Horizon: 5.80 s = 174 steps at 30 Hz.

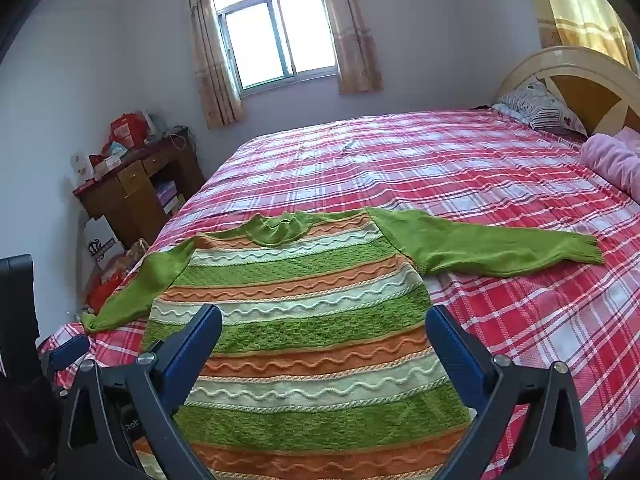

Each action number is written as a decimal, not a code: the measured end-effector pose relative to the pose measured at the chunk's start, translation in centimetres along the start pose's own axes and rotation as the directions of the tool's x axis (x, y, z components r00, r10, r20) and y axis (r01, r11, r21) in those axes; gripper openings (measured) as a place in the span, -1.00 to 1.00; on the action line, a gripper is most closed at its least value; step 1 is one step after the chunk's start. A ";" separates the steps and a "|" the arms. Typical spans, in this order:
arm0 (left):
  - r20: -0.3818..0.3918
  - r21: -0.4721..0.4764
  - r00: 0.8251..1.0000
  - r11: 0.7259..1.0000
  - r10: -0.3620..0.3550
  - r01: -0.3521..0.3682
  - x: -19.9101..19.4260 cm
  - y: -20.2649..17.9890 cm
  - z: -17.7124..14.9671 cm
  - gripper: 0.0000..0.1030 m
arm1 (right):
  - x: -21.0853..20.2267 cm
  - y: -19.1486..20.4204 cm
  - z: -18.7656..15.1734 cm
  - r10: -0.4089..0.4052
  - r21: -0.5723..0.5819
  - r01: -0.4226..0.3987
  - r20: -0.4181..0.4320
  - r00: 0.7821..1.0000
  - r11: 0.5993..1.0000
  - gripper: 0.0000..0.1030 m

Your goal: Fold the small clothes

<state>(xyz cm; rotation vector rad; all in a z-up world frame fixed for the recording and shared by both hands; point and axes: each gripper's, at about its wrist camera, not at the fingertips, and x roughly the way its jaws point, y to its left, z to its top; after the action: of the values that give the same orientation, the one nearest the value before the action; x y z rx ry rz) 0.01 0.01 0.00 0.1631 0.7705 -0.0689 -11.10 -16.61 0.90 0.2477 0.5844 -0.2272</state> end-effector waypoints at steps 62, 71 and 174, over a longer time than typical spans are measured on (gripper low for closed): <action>0.029 -0.037 0.998 0.998 -0.048 0.050 -0.9 0.8 -1.3 0.93 | 0.5 1.4 -1.1 -0.036 -0.067 0.035 -0.010 0.999 0.997 0.98; 0.021 -0.038 0.999 0.998 -0.049 0.050 -0.6 0.8 -1.3 0.93 | 0.6 1.3 -1.2 -0.037 -0.068 0.036 -0.011 0.999 0.997 0.98; 0.142 -0.335 0.985 0.932 -0.096 0.139 11.5 6.2 -5.1 1.00 | 29.9 17.7 1.6 0.645 0.164 -0.662 -0.482 0.593 0.731 0.00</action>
<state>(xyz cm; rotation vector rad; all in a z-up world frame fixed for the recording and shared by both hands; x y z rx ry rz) 5.47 6.95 -10.87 -0.2196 0.6568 -0.0567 18.89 -4.58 -11.83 0.4861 0.9872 0.6044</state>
